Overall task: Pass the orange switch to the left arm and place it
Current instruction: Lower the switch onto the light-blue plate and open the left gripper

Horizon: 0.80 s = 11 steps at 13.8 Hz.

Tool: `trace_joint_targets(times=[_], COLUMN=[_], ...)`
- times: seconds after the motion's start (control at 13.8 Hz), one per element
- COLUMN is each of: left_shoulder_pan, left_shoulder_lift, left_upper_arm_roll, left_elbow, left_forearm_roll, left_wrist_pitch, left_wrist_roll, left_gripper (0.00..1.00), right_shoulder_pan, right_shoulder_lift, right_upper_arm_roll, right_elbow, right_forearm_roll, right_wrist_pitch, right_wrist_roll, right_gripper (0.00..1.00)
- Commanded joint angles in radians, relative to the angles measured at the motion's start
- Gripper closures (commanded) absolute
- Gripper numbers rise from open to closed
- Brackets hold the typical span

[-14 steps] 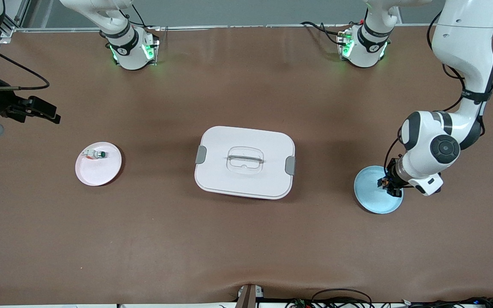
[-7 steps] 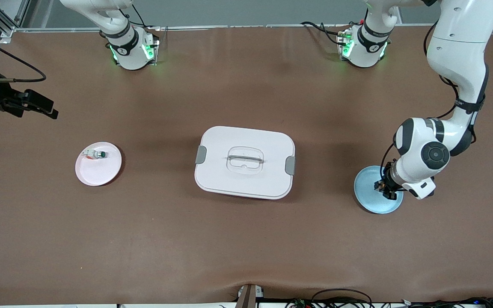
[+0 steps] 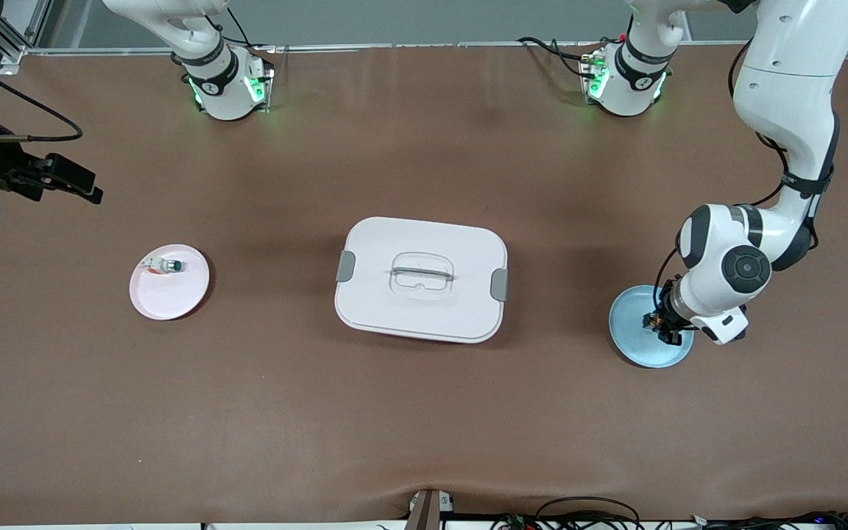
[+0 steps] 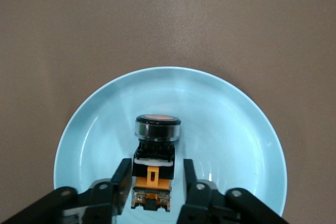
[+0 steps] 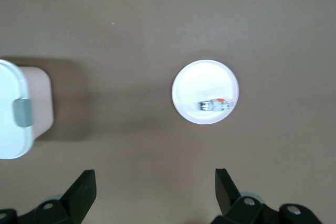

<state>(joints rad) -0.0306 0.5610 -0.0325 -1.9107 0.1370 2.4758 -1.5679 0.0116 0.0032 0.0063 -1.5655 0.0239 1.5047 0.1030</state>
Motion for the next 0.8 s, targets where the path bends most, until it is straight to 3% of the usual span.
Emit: trace_joint_targets(times=[0.0,0.73], left_shoulder_pan=[-0.006,0.015], left_shoulder_lift=[0.010,-0.006], left_upper_arm_roll=[-0.001,-0.004], left_elbow=[0.018,0.053], left_forearm_roll=[0.024,0.024], left_wrist_pitch=[-0.001,-0.012], left_wrist_roll=[-0.014,-0.020], left_gripper=[0.00,0.00], right_shoulder_pan=[0.040,0.007], right_shoulder_lift=[-0.017,-0.028], right_upper_arm_roll=[0.001,-0.012], right_elbow=[-0.014,-0.027], right_forearm_roll=[-0.067,-0.004], right_wrist_pitch=[-0.003,0.000], right_wrist_roll=[-0.002,-0.012], right_gripper=[0.00,0.00])
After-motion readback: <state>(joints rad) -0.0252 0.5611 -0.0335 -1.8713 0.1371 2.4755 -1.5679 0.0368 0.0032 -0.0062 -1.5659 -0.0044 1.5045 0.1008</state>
